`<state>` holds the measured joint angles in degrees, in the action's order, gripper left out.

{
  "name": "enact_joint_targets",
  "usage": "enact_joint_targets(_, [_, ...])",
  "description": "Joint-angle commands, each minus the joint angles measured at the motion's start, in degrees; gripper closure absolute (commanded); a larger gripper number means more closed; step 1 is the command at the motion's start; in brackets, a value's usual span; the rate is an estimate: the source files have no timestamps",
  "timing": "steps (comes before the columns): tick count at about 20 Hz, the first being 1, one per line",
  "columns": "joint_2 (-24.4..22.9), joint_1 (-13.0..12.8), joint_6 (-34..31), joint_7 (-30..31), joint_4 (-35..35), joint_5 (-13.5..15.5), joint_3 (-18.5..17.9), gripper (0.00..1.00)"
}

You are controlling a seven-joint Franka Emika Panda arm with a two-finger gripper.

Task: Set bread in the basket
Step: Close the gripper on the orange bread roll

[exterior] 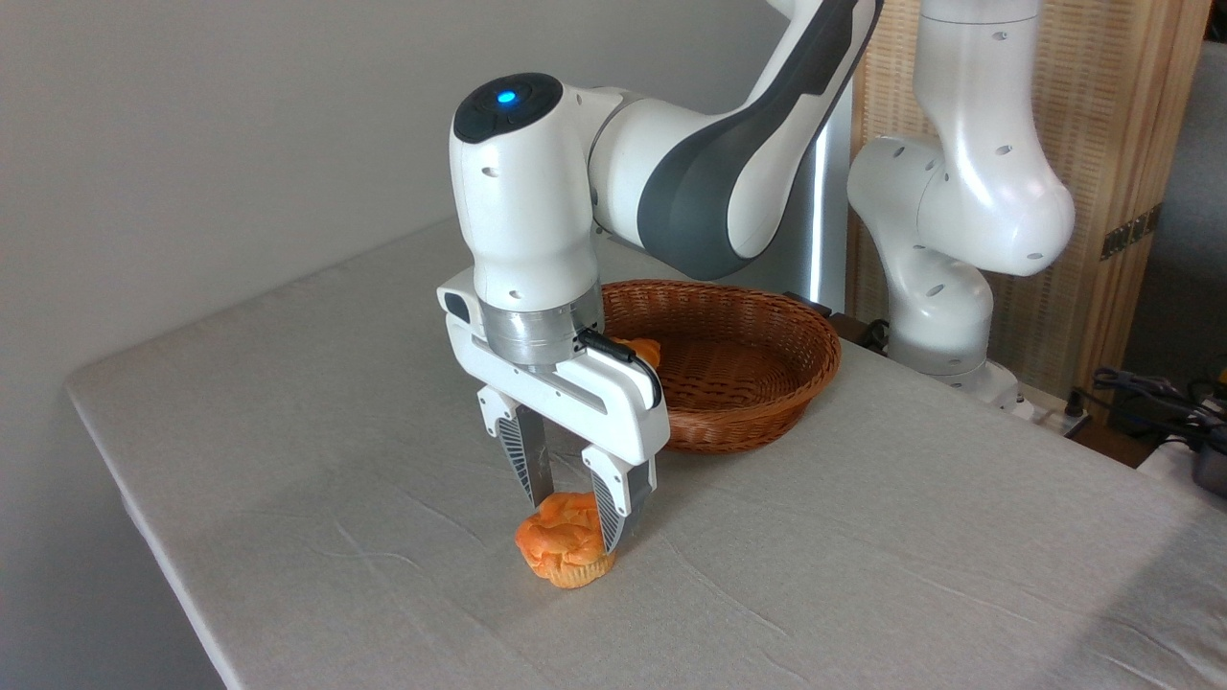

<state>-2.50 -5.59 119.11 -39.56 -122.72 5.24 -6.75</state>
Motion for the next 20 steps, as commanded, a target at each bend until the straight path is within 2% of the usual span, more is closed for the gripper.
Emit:
enact_joint_targets(1, [-1.3, -0.3, 1.1, -0.6, -1.6, 0.7, -0.4, 0.49])
enact_joint_targets(4, [-1.3, -0.3, 0.5, -0.6, -1.5, 0.7, -0.4, 0.73])
enact_joint_targets(5, [-1.3, -0.3, 0.5, -0.7, -1.6, 0.7, -0.4, 0.75])
enact_joint_targets(11, [-1.2, -0.3, 0.5, -0.7, -1.5, 0.6, -0.4, 0.75])
enact_joint_targets(15, [-1.5, -0.3, 0.5, -3.1, -1.1, 0.2, -0.4, 0.76])
enact_joint_targets(20, [-3.4, -0.2, -0.9, -3.2, -0.2, 0.2, -0.8, 0.76])
